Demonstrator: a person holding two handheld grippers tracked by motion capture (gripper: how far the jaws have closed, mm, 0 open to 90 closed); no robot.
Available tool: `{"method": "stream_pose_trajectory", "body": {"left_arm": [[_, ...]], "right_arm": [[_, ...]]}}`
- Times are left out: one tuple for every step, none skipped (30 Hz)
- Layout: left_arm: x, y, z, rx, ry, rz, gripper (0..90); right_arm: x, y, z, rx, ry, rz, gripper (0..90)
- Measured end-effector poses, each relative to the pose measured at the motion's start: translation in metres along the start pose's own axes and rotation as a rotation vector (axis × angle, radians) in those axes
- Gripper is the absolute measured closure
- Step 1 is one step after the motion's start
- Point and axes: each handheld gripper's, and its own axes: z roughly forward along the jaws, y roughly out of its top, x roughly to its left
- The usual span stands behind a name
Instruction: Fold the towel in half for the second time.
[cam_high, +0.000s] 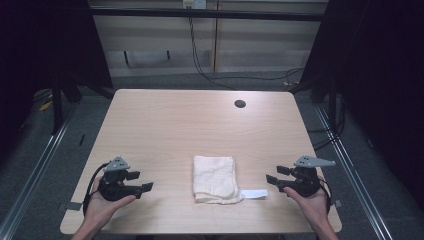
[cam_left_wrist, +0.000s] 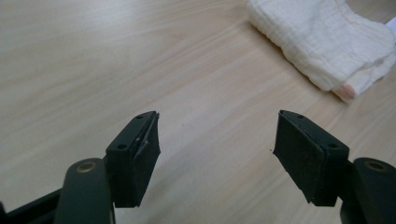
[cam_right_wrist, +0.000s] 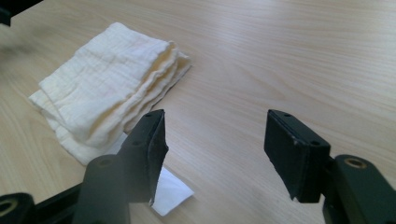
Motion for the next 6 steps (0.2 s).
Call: {"method": "stream_pose_trajectory", "body": {"left_arm": [[0.002, -0.006, -0.001, -0.026, -0.005, -0.018, 32.5], [0.005, -0.009, -0.001, -0.018, -0.010, -0.021, 33.6], [0.007, -0.009, -0.002, -0.004, -0.016, -0.017, 33.0], [0.008, -0.010, -0.003, -0.022, -0.018, -0.009, 31.6], [0.008, -0.009, -0.005, -0.039, -0.010, -0.008, 31.8], [0.008, -0.009, -0.006, -0.047, -0.003, 0.003, 31.5]], "right_arm": [[-0.003, -0.002, 0.000, -0.007, -0.010, 0.001, 38.5], [-0.005, -0.005, -0.001, -0.008, -0.024, 0.006, 38.0], [-0.007, -0.007, -0.001, -0.007, -0.028, 0.020, 37.4], [-0.009, -0.010, -0.002, -0.012, -0.030, 0.032, 37.2], [-0.009, -0.013, -0.003, -0.012, -0.036, 0.034, 37.2], [-0.010, -0.014, -0.003, -0.009, -0.048, 0.029, 36.6]]}}
